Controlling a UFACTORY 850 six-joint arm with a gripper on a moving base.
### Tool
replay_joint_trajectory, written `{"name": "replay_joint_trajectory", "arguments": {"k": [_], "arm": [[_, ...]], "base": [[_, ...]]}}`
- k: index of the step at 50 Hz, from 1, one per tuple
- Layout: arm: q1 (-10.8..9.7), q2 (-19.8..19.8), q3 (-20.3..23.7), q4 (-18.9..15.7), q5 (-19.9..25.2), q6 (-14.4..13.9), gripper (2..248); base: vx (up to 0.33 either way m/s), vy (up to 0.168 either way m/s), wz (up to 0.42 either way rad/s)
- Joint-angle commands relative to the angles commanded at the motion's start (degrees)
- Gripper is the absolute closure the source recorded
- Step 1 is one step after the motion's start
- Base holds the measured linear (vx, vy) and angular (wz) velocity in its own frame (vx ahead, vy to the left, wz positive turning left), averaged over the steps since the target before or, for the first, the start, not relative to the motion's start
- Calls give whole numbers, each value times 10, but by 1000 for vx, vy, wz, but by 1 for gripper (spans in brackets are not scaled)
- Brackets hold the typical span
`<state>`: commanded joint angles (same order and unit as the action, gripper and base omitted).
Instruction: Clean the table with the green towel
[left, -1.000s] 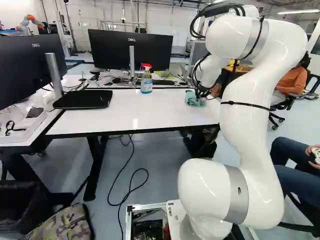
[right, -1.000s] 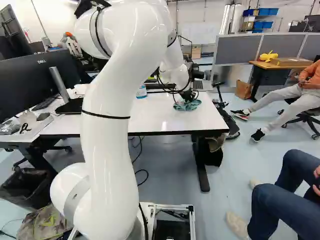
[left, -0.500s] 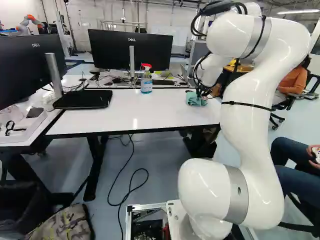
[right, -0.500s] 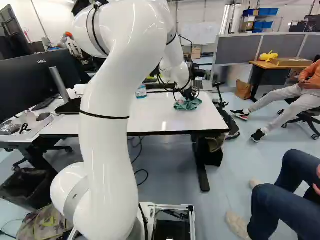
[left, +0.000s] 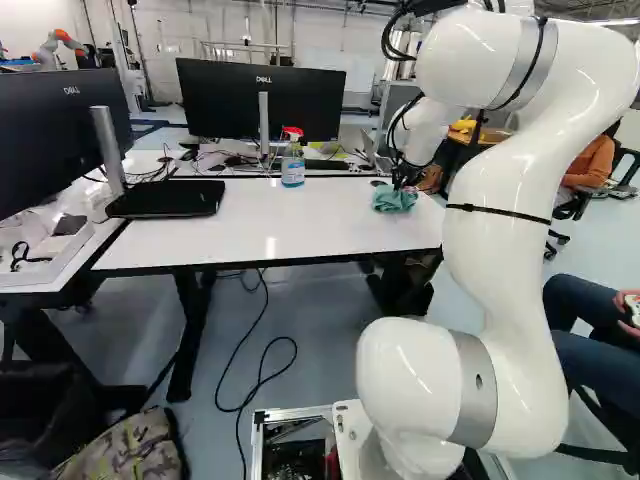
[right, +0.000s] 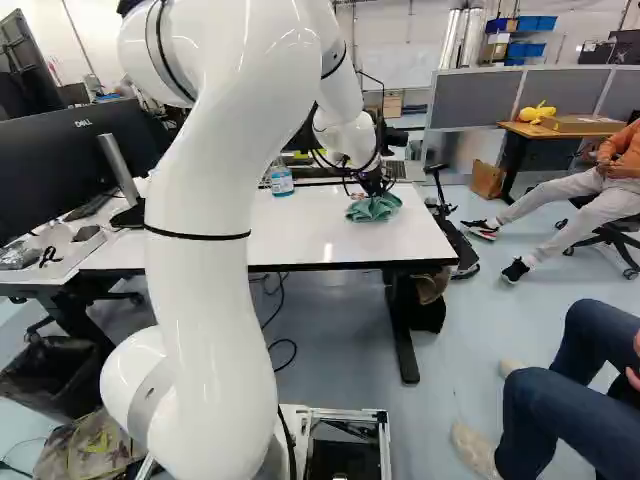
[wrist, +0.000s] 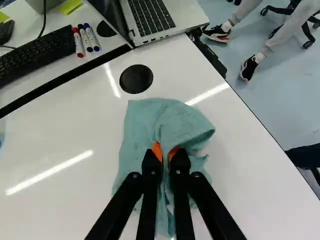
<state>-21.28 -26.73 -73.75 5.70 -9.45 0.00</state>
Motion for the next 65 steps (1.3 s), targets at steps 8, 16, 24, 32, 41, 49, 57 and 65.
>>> {"name": "replay_joint_trajectory", "arguments": {"k": [8, 16, 24, 32, 41, 49, 57, 65], "arm": [[0, 11, 2, 0, -23, 0, 216], [2, 23, 5, 0, -47, 0, 216], [5, 36, 9, 0, -72, 0, 216], [8, 48, 13, 0, -96, 0, 216], [12, 62, 17, 0, -122, 0, 216], [16, 76, 21, 0, -142, 0, 216], [23, 91, 27, 0, -158, 0, 216], [34, 105, 32, 0, -172, 0, 216]], "base": [[0, 0, 0], [0, 0, 0], [0, 0, 0], [0, 0, 0], [0, 0, 0], [0, 0, 0], [0, 0, 0], [0, 0, 0]]}}
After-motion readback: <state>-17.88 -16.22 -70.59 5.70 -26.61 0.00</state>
